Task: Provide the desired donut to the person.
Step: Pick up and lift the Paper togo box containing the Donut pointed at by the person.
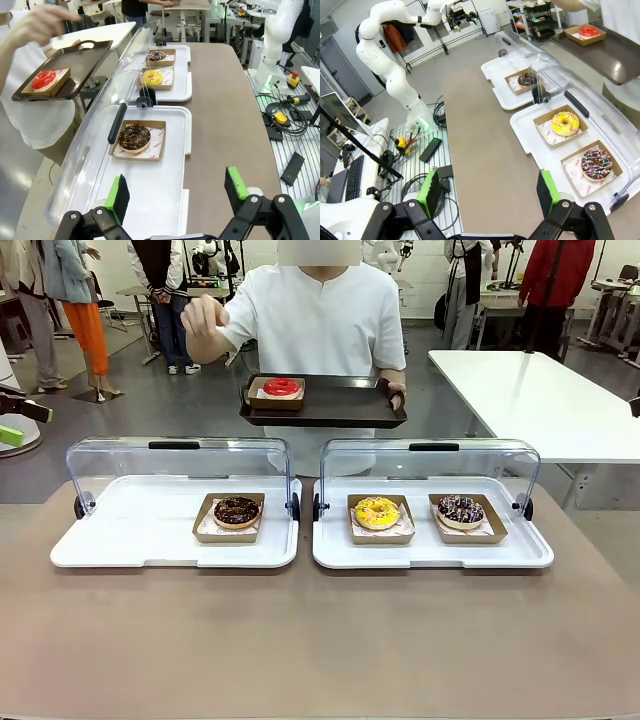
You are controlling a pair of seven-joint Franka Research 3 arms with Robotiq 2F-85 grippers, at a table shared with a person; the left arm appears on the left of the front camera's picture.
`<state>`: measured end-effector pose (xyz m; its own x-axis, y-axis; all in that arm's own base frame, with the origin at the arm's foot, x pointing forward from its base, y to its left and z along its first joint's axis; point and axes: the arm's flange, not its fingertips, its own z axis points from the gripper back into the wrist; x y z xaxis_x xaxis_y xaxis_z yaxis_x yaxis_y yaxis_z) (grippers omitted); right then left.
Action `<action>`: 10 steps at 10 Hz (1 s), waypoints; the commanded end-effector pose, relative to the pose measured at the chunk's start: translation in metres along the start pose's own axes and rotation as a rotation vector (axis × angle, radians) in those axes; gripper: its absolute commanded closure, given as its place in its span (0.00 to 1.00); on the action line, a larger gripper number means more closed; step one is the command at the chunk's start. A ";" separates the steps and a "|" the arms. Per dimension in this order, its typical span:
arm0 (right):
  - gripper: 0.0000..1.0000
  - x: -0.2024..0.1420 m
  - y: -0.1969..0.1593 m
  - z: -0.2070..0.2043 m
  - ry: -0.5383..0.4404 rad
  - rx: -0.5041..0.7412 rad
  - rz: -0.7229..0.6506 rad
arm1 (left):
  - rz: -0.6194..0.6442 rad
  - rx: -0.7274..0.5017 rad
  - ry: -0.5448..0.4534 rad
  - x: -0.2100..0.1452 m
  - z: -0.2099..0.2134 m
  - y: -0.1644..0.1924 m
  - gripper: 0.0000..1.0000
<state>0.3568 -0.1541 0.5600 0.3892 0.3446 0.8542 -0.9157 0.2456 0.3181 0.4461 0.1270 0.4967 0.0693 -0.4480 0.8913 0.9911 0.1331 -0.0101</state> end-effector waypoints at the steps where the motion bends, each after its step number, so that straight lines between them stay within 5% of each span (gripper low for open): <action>1: 0.00 0.001 0.000 -0.001 -0.015 0.007 0.010 | 0.009 0.012 -0.017 0.001 -0.001 0.000 0.00; 10: 0.00 0.001 0.000 -0.001 -0.015 0.007 0.010 | 0.009 0.012 -0.017 0.001 -0.001 0.000 0.00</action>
<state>0.3568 -0.1541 0.5600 0.3892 0.3446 0.8542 -0.9157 0.2456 0.3181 0.4461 0.1269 0.4967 0.0693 -0.4480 0.8913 0.9910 0.1332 -0.0101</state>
